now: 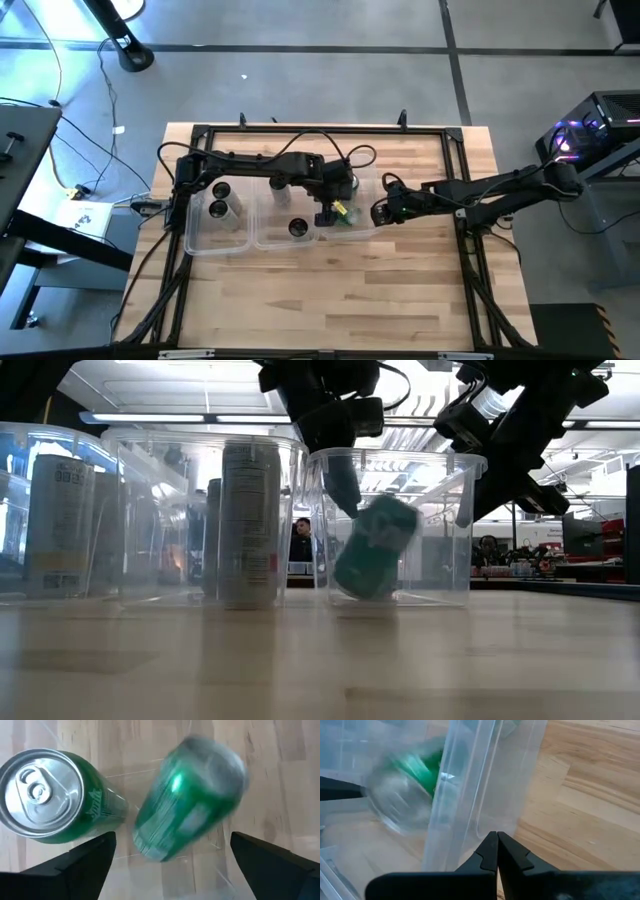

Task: Sort soda cans
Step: Put the green soda can into the right transparent container

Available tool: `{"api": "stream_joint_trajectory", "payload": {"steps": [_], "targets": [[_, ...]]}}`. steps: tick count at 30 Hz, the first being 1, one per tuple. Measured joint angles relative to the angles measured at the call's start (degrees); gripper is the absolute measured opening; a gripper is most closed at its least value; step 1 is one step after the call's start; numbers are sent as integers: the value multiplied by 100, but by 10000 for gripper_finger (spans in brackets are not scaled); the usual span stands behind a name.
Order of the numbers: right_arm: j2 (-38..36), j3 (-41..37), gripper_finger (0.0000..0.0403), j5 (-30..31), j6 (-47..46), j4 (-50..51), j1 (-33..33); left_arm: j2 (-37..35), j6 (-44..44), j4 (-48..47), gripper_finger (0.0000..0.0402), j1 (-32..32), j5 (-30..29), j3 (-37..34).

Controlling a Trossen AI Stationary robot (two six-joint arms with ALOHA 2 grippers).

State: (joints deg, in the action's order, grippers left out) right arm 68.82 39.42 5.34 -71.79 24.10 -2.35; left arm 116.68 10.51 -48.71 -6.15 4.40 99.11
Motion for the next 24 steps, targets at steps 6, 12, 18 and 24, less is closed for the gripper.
{"api": "stream_joint_trajectory", "payload": {"steps": [6,12,18,24], "targets": [[0,2,0,11,-2,7,0,2,-97,-2,374,0,4,-2],[-64,178,0,3,238,272,-3,2,105,30,370,44,48,-2],[-450,771,0,172,570,1356,-7,2,1192,164,343,365,-351,11],[-813,1173,0,470,627,2095,-7,-118,1738,865,303,553,-601,216]]}}
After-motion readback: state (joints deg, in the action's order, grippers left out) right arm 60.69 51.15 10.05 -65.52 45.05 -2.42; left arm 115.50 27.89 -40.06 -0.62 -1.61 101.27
